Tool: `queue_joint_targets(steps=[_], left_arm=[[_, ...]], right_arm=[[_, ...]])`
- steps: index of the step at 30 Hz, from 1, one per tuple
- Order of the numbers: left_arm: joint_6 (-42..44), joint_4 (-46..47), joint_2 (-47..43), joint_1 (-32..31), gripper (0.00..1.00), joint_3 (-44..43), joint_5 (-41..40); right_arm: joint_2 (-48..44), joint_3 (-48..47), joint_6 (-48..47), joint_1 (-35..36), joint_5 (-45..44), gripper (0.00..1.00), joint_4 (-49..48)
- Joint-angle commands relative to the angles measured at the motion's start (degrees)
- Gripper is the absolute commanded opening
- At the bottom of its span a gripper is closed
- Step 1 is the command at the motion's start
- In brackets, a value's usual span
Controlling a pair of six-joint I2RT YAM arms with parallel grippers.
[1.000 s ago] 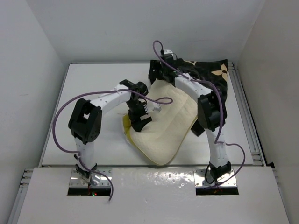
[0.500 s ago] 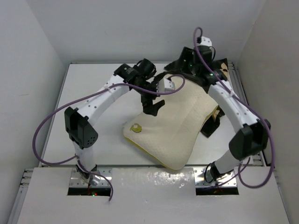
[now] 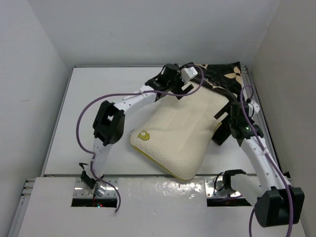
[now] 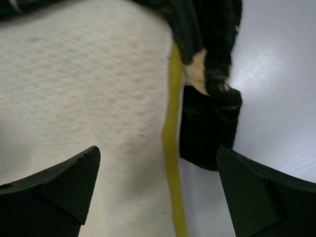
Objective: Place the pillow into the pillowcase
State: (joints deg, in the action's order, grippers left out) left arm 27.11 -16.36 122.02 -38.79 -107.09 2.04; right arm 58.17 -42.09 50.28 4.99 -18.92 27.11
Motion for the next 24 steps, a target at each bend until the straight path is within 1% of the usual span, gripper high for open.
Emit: queue_joint_targets(steps=[1, 2, 3, 4, 5, 6, 7, 8, 9, 12, 15, 18, 19, 20, 21, 22, 24], left_arm=[[0.0, 14.4, 4.3, -1.6, 1.0, -7.0, -0.4], [1.5, 18.3, 5.6, -1.8, 1.0, -8.0, 1.5], [2.1, 19.8, 8.3, -1.9, 1.0, -9.8, 2.3], [2.0, 24.1, 9.6, -1.9, 1.0, -10.3, 2.9], [1.4, 26.4, 10.9, -2.0, 1.0, -10.9, 3.6], [1.3, 28.2, 12.2, -2.1, 1.0, -11.6, 3.8], [1.3, 29.9, 14.7, -2.4, 1.0, -12.9, 4.3], [1.8, 31.4, 15.9, -2.9, 1.0, -13.6, 6.9], [2.2, 31.4, 17.9, -3.1, 1.0, -14.3, 8.4], [3.3, 29.9, 20.8, -4.0, 1.0, -15.8, 13.4], [5.2, 27.4, 23.6, -5.1, 1.0, -16.2, 12.9], [5.9, 27.0, 25.9, -5.1, 0.85, -16.5, 10.8], [6.6, 26.6, 26.3, -4.8, 0.64, -16.8, 10.9], [6.5, 26.2, 26.8, -4.7, 0.46, -17.2, 10.6], [5.7, 26.4, 26.8, -4.7, 0.11, -17.2, 10.3], [5.1, 26.5, 26.7, -4.7, 0.0, -17.3, 9.3], [5.1, 24.6, 26.1, -4.6, 0.0, -17.8, 9.6]], right_arm=[[-5.2, 4.6, 1.3, -2.2, 2.1, 0.99, -2.8], [-5.9, 7.9, 1.0, -3.2, 5.2, 0.99, -4.2], [-6.9, 9.3, 1.0, -3.8, 6.7, 0.99, -7.2], [-7.2, 11.0, 1.0, -4.3, 8.7, 0.99, -9.2], [-7.3, 14.1, 1.0, -4.7, 12.7, 0.99, -11.2], [-7.5, 15.6, 1.1, -4.7, 14.9, 0.99, -15.9], [-7.5, 17.3, 1.1, -4.7, 16.9, 0.99, -18.5], [-7.5, 20.1, 1.3, -6.4, 18.3, 0.99, -20.8], [-7.4, 21.5, 2.2, -6.5, 18.6, 0.99, -24.8], [-6.5, 25.1, 3.8, -6.8, 21.3, 0.99, -30.4], [-3.0, 25.7, 3.9, -7.3, 21.5, 0.99, -32.9], [0.4, 24.7, 3.2, -8.2, 23.7, 0.98, -36.4], [3.1, 23.1, 3.0, -8.5, 24.2, 0.96, -37.0], [4.7, 22.1, 2.6, -8.6, 24.8, 0.94, -37.4], [7.6, 20.1, 2.5, -8.7, 26.2, 0.89, -37.4], [9.1, 19.5, 2.2, -8.7, 27.0, 0.86, -37.5], [11.4, 18.5, 2.5, -8.7, 28.1, 0.8, -38.9]])
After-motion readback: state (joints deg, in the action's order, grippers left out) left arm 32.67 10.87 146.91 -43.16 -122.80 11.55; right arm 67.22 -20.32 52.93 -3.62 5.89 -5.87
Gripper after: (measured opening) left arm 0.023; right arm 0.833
